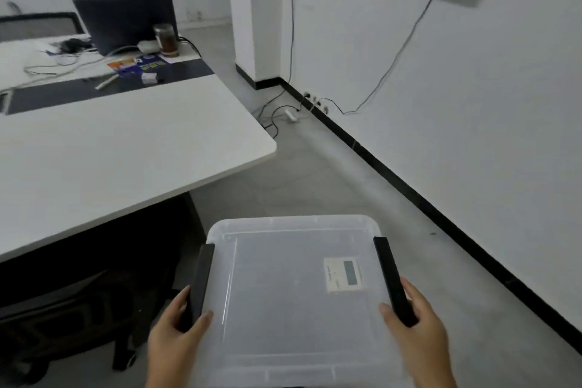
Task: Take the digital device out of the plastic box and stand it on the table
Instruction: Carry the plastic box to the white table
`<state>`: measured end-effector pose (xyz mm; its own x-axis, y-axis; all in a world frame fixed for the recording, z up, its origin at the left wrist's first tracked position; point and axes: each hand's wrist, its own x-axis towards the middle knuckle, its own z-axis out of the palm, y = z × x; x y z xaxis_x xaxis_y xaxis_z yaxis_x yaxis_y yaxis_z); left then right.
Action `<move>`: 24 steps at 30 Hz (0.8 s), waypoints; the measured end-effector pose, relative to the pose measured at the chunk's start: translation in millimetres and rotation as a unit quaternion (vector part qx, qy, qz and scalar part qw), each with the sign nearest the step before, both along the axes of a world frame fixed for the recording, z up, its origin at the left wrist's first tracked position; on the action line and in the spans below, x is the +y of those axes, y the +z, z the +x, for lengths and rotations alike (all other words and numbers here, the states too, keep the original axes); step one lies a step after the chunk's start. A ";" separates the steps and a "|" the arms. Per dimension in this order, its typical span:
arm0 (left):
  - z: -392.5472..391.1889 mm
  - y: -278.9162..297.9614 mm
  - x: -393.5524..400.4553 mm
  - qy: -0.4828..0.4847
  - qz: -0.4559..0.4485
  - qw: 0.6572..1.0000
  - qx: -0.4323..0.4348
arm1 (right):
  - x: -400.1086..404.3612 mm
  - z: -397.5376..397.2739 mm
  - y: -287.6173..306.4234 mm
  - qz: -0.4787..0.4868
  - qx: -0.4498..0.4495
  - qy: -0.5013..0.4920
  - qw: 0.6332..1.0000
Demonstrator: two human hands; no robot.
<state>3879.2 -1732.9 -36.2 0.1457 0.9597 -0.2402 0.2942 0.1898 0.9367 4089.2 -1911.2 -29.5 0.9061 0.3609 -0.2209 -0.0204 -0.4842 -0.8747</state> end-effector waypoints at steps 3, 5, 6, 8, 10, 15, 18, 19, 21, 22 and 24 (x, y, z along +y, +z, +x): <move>18.4 8.3 43.9 0.056 0.013 0.998 0.000 | 64.8 37.3 10.2 0.004 -0.006 0.045 0.999; 28.5 17.5 66.4 0.091 0.023 0.996 -0.010 | 101.7 55.5 19.5 0.009 -0.002 0.069 0.998; 33.0 20.5 78.4 0.109 0.026 0.994 -0.011 | 120.7 64.4 23.4 0.013 0.000 0.084 0.996; 42.5 22.7 103.9 0.139 0.027 0.990 -0.011 | 160.7 82.2 25.6 0.019 -0.005 0.131 0.991; 49.9 22.7 128.7 0.169 0.033 0.985 -0.013 | 200.9 96.5 28.6 0.029 -0.007 0.178 0.984; 67.1 24.5 202.2 0.227 0.050 0.972 -0.018 | 307.8 130.2 27.7 0.058 0.002 0.244 0.968; 82.4 26.3 251.0 0.259 0.054 0.964 -0.024 | 374.9 151.3 26.3 0.069 -0.007 0.274 0.959; 87.1 28.3 264.2 0.263 0.052 0.963 -0.029 | 393.2 155.7 26.6 0.066 -0.006 0.279 0.958; 96.4 32.2 295.3 0.277 0.060 0.958 -0.030 | 436.3 165.5 27.6 0.062 0.002 0.287 0.956; 100.4 33.5 309.0 0.284 0.063 0.957 -0.026 | 456.0 169.4 27.3 0.059 0.005 0.295 0.954; 104.9 32.6 331.4 0.296 0.060 0.953 -0.012 | 489.1 175.1 27.1 0.057 0.005 0.321 0.945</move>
<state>3984.2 -1401.4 -3.6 -0.4256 0.8961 -0.1261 0.1477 0.2063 0.9673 4264.3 -1422.1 -2.4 0.4895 0.8583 -0.1541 0.2372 -0.3011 -0.9236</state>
